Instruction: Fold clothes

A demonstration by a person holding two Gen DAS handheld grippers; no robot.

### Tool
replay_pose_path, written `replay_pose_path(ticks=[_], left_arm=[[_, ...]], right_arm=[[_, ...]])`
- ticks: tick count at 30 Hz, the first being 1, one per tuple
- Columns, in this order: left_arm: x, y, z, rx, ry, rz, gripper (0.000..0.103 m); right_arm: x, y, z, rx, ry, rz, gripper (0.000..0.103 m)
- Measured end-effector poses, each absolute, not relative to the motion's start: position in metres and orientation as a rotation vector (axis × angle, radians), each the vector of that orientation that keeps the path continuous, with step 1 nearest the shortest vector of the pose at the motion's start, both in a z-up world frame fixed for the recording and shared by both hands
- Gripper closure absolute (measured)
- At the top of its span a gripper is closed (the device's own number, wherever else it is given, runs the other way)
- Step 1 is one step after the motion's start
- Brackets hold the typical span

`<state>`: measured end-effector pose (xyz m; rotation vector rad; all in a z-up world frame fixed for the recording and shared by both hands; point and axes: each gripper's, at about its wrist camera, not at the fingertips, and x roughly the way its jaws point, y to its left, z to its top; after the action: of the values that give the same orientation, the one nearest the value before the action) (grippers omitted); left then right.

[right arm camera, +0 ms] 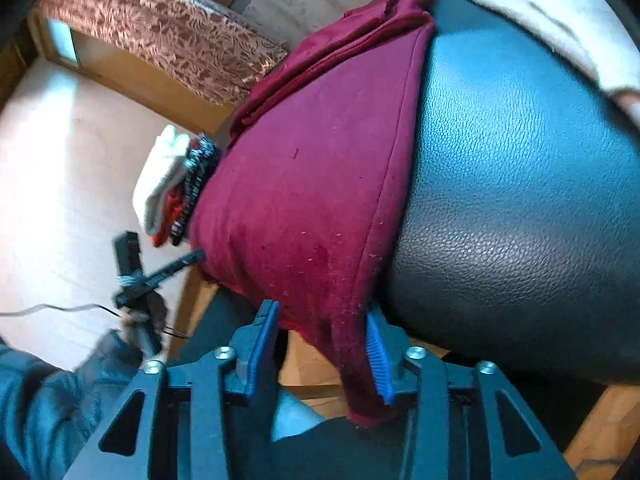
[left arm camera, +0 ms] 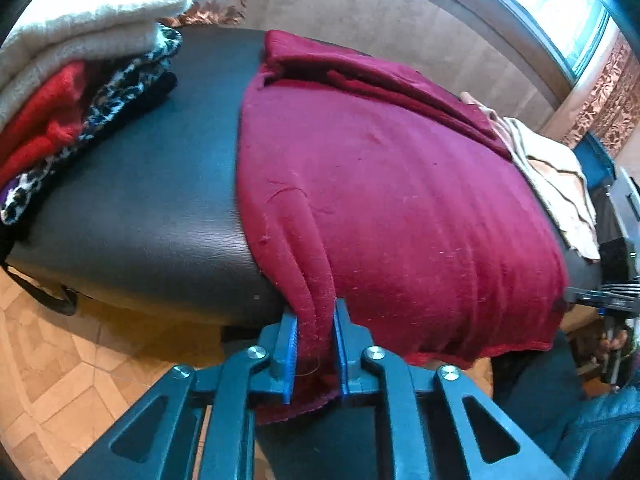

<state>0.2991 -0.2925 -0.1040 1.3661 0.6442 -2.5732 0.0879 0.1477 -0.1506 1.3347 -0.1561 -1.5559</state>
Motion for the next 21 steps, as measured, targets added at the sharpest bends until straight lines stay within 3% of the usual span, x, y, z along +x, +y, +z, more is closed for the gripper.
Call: replay_pose_path(ticks=[1, 5, 11, 21], left_arm=[[0.299, -0.292, -0.102, 1.369, 0.66, -2.589, 0.09], [0.298, -0.296, -0.081, 1.317, 0.841, -2.685, 0.09], [0.296, -0.325, -0.044, 1.082, 1.174, -2.792, 0.09], [0.225, -0.372, -0.003, 0.771, 1.283, -2.858, 0.09]], right_arm=[[0.086, 0.149, -0.151, 1.344, -0.156, -1.551, 0.093], [0.088, 0.146, -0.143, 1.319, -0.165, -1.532, 0.093], [0.077, 0.14, -0.115, 1.21, -0.374, -1.457, 0.093], [0.003, 0.108, -0.082, 1.087, -0.554, -1.494, 0.093]])
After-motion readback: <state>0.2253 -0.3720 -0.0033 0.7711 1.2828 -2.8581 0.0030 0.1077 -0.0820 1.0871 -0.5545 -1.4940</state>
